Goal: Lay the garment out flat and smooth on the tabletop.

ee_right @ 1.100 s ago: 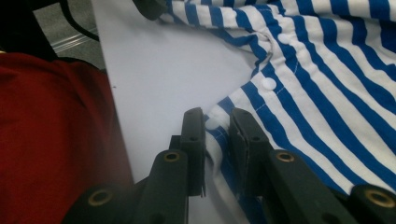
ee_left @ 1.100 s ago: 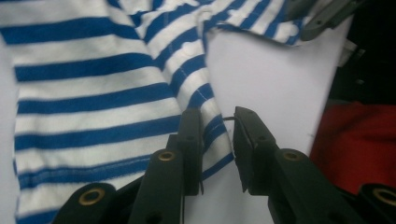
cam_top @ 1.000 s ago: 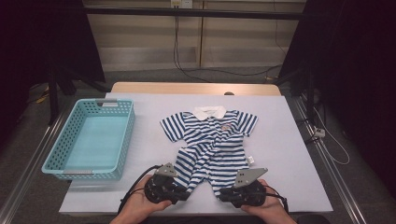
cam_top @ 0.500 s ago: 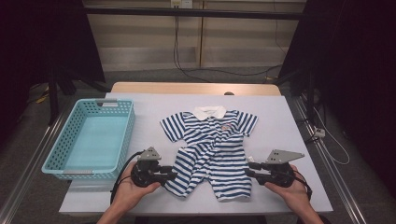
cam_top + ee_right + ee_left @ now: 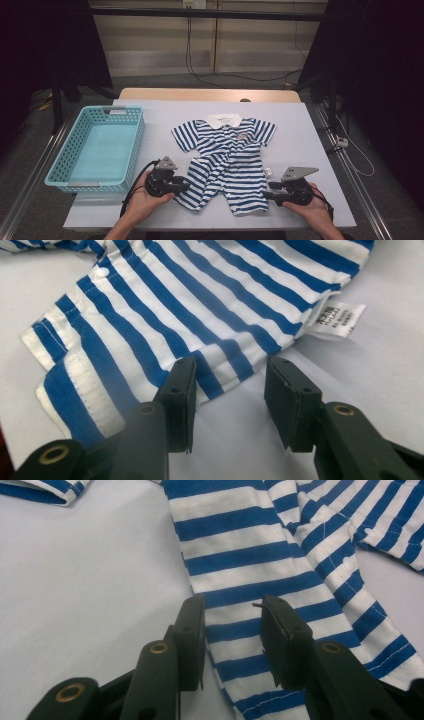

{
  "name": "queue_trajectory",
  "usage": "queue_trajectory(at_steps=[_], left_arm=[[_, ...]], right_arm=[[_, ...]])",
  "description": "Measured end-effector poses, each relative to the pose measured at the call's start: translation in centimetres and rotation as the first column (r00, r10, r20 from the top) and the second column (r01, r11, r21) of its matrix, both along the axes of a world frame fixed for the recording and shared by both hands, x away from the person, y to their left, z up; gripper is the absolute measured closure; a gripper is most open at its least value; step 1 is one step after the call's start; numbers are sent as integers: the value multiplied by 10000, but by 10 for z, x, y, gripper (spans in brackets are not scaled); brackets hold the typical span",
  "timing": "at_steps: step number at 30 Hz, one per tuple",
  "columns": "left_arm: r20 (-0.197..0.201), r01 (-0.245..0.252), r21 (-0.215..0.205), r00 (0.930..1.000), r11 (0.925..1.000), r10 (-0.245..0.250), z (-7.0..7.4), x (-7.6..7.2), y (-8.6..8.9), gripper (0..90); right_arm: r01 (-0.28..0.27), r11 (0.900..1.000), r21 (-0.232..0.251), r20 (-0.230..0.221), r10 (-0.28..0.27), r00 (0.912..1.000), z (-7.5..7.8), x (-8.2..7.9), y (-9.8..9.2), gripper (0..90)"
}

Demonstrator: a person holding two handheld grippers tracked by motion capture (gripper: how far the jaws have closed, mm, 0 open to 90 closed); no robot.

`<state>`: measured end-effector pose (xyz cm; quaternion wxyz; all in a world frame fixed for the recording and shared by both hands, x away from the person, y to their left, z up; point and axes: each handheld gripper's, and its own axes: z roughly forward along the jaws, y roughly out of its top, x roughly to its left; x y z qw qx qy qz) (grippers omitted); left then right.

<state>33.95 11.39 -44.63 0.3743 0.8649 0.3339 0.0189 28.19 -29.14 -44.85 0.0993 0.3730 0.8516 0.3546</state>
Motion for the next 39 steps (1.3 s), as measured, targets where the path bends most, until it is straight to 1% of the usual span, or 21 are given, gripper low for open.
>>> queue_trajectory(at_steps=[3, 4, 7, 9, 10, 12, 13, 14, 16, 17, 19, 20, 22, 23, 25, 28, 29, 31, 34, 36, 39], left_arm=[[37, 67, -124, 10000, 9999, -66, -1, 1, 0, 623], [-42, -47, -136, 10000, 9999, 47, -1, 0, 0, 623], [-46, -10, -159, 10000, 9999, 9, 0, 0, -1, 621], [-96, -43, -57, 9999, 10000, 43, 0, -1, -1, 621], [-5, 27, -78, 10000, 10000, -27, -1, 0, -1, 621], [95, 48, -67, 9999, 10000, -47, -1, 0, 0, 629], [85, 12, -38, 10000, 10000, -12, 0, 0, 0, 642], [106, -153, 6, 9998, 9999, 153, 0, 0, 0, 655], [277, -307, 218, 9992, 9993, 301, 0, -1, 0, 731], [265, -318, 174, 9992, 9993, 313, 0, -1, -1, 753], [106, -342, 60, 9994, 9994, 341, 0, -1, 0, 824], [193, -230, 104, 9996, 9997, 228, 0, -1, 0, 842], [124, -204, -47, 9997, 9998, 205, -1, -3, -2, 879], [237, -173, 80, 9996, 9998, 171, 0, -4, -2, 898], [155, -118, 218, 9998, 9997, 115, 1, -7, -3, 900], [38, 66, 206, 10000, 9998, -67, 3, -11, -2, 900], [-193, -76, 100, 9998, 9999, 78, 3, -16, -2, 900], [-265, 17, 125, 9996, 9999, -14, 4, -23, 2, 900], [-654, -30, -67, 9979, 10000, 26, 4, -33, 8, 900], [-684, 3, -61, 9977, 10000, -8, 5, -38, 11, 900], [-773, 159, -307, 9968, 9994, -182, 8, -45, 16, 900]], right_arm=[[-65, 10000, -27, 86, 65, 9999, -1, 0, 6, 513], [-21, 10000, -47, 84, 22, 10000, -1, 0, 8, 511], [-41, 9991, -418, 298, 54, 9995, -1, -1, 15, 515], [-95, 9981, -604, 393, 119, 9992, 0, -3, 18, 563], [-103, 9979, -634, 380, 127, 9992, 1, -3, 19, 593], [-113, 9978, -646, 166, 124, 9998, 2, -5, 22, 650], [-117, 9979, -641, 188, 129, 9997, 2, -4, 22, 696], [-215, 9984, -525, 123, 222, 9997, 3, -3, 21, 795], [-331, 9989, -319, -32, 330, 9994, 3, -1, 19, 863], [-477, 9981, -382, 46, 479, 9988, 3, -1, 19, 885], [-328, 9979, -552, 52, 331, 9994, 5, -1, 17, 893], [-244, 9977, -633, 66, 248, 9997, 6, -1, 14, 893], [-156, 9984, -548, 16, 157, 9999, 8, 0, 5, 893], [-48, 9987, -506, 24, 49, 10000, 8, -1, 1, 893], [-31, 9989, -473, 58, 34, 10000, 9, -2, -3, 893], [5, 9985, -539, 129, 2, 9999, 10, -5, -7, 891], [28, 9988, -497, 60, -25, 10000, 10, -7, -9, 890], [-3, 9993, -382, -5, 3, 10000, 9, -11, -12, 889], [-79, 9996, -272, -1, 79, 10000, 10, -17, -16, 888], [-134, 9996, -254, 25, 135, 9999, 10, -21, -16, 888], [-175, 9995, -251, 50, 176, 9998, 12, -26, -15, 880]])
